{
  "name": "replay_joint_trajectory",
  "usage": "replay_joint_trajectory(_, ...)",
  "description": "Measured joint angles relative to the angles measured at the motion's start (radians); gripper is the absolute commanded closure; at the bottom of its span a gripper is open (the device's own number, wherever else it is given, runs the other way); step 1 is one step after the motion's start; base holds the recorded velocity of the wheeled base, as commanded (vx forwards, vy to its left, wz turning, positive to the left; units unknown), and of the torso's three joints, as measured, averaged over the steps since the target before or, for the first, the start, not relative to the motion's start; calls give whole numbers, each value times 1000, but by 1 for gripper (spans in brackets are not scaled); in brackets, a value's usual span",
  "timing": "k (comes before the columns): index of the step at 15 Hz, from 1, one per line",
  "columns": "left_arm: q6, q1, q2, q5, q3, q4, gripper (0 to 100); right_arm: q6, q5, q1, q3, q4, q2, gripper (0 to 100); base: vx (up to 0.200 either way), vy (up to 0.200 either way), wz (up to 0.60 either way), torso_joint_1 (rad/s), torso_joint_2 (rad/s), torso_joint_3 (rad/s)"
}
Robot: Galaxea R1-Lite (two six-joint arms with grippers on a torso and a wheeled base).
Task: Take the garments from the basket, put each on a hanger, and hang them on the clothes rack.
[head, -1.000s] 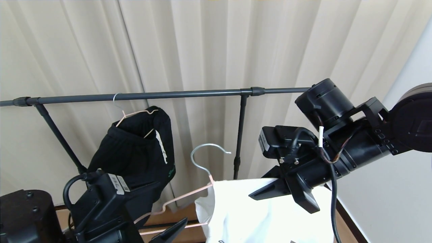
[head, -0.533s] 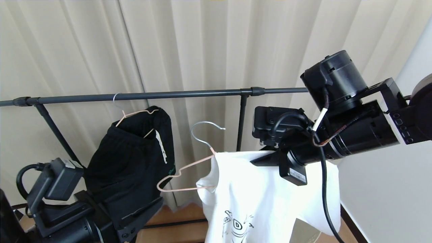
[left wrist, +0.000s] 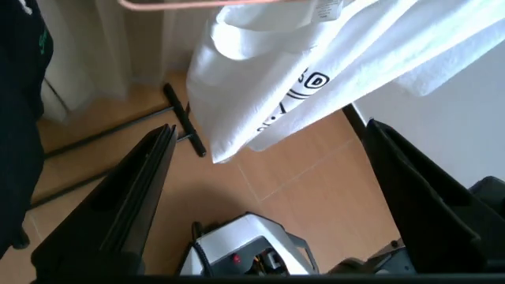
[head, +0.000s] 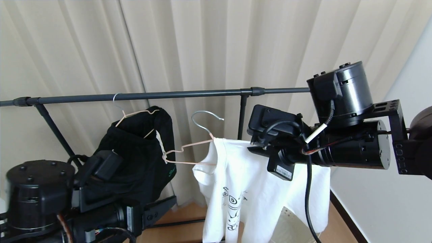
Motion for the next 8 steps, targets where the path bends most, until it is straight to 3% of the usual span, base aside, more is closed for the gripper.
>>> replay_joint_trajectory(3, -111, -68, 134, 126, -60, 14, 0, 47, -10, 10, 63, -78, -30, 100, 0, 0, 0, 0, 0, 0)
replay_joint_trajectory(8, -302, -137, 397, 333, -243, 19, 0, 91, -18, 54, 103, -83, -79, 100, 0, 0, 0, 0, 0, 0)
